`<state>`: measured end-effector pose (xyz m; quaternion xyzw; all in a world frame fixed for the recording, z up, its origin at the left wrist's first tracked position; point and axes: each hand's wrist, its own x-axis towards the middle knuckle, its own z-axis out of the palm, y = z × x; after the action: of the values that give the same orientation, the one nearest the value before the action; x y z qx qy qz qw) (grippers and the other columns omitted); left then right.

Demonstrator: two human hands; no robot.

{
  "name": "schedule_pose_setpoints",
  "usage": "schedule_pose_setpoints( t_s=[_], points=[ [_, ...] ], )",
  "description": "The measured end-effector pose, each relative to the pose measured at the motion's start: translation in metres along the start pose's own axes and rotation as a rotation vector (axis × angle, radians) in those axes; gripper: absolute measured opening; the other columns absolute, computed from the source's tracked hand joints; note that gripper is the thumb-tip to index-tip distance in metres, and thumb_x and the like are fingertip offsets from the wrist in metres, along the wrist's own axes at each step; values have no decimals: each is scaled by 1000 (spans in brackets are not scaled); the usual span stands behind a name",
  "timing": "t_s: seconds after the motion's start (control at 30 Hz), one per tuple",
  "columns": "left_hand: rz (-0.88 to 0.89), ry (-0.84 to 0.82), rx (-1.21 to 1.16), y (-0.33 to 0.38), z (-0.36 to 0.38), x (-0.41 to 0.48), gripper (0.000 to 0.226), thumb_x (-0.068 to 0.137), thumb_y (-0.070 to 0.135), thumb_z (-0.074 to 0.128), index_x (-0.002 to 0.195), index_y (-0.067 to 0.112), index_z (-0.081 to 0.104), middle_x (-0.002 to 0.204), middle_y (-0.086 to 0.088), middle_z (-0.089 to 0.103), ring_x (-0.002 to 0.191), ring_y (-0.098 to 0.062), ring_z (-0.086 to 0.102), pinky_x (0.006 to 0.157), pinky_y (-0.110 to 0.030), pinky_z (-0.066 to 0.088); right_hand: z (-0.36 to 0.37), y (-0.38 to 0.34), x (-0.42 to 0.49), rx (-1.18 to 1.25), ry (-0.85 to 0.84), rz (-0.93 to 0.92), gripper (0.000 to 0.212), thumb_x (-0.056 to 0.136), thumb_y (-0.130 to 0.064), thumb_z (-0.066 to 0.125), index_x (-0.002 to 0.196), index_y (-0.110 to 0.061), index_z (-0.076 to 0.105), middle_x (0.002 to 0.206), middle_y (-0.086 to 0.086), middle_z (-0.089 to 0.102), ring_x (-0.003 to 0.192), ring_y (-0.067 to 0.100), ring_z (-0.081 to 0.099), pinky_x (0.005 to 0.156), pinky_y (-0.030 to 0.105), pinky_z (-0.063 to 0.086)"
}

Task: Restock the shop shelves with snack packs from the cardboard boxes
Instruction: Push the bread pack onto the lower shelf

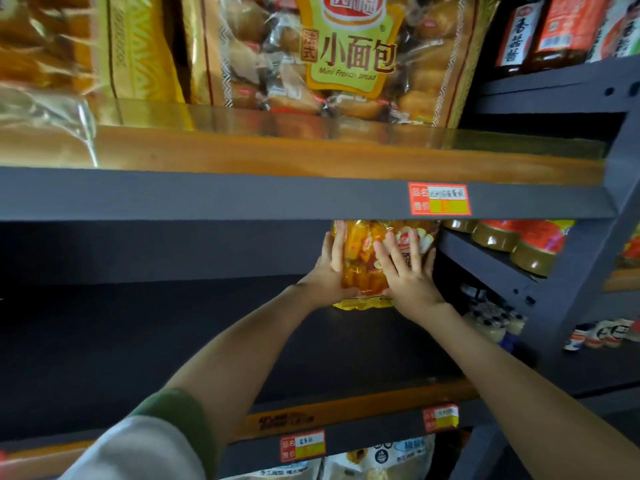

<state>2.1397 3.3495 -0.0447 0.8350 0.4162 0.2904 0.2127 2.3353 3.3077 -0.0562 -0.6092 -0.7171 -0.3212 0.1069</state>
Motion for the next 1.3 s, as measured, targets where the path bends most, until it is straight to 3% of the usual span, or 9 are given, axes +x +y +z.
schedule_pose_setpoints(
  t_s=[0.17, 0.4, 0.7, 0.8, 0.9, 1.0, 1.13, 1.2, 1.3],
  points=[
    [54, 17, -44, -2, 1, -3, 135, 83, 15, 74, 108, 65, -48, 157, -5, -27, 148, -30, -8, 117, -51, 23, 0, -9, 2, -56, -34, -11, 145, 55, -22, 92, 151, -13, -17, 158, 13, -22, 140, 52, -10, 85, 83, 18],
    [66, 81, -144, -3, 2, -11, 134, 82, 1, 69, 113, 66, -44, 159, -6, -4, 146, -35, 13, 112, -50, 34, 0, -23, 6, -81, 4, -31, 143, 56, -10, 90, 150, -6, -18, 155, 18, -27, 138, 47, -26, 86, 84, 23],
    [89, 87, -144, -27, -22, -31, 126, 81, -1, 69, 139, 46, -33, 158, -6, -2, 145, -28, 15, 115, -41, 29, -11, -56, 11, 34, -1, -90, 131, 67, -13, 83, 150, -12, -19, 155, 14, -28, 138, 54, -5, 90, 85, 18],
    [62, 94, -9, -19, -23, -33, 132, 82, -1, 68, 122, 53, -46, 158, -3, -24, 148, -29, -2, 118, -37, 20, -14, -55, 14, 96, -64, -97, 118, 87, -9, 64, 139, -31, -40, 145, -4, -48, 135, 38, -38, 102, 77, -1],
    [144, 307, 504, -5, -14, -33, 130, 82, 17, 72, 133, 33, -46, 157, -9, -24, 143, -33, -22, 117, -57, -1, -23, -45, 9, 168, -157, -133, 102, 98, -21, 52, 132, -35, -43, 133, -14, -58, 125, 26, -53, 107, 70, -10],
    [184, 243, 784, 4, -12, -32, 129, 82, 50, 68, 133, 28, -48, 139, -10, -54, 130, -42, -40, 109, -59, -12, -27, -34, 0, 280, -66, -163, 96, 94, -19, 57, 145, -30, -24, 147, -14, -42, 137, 21, -39, 113, 65, -2],
    [56, 113, 832, 11, -13, -28, 126, 85, 64, 55, 113, 28, -62, 117, -9, -65, 119, -38, -48, 112, -59, -11, -21, -20, -13, 587, 252, 62, 94, 76, -20, 80, 146, -20, 18, 156, 10, 18, 143, 26, 9, 113, 54, 25],
    [38, 137, 828, 13, -10, -27, 125, 86, 64, 54, 114, 26, -62, 120, -12, -63, 126, -41, -42, 111, -59, -13, -22, -14, -11, 707, 259, 273, 101, 69, -27, 85, 145, -14, 20, 153, 19, 21, 141, 29, 11, 114, 51, 21],
    [21, 174, 843, 18, -5, -28, 119, 89, 62, 51, 117, 27, -59, 139, -14, -48, 137, -47, -29, 106, -60, -19, -19, -12, -6, 549, 101, 207, 120, 66, -43, 84, 147, -31, -4, 159, 18, 0, 146, 26, -8, 116, 52, 6]
  ],
)
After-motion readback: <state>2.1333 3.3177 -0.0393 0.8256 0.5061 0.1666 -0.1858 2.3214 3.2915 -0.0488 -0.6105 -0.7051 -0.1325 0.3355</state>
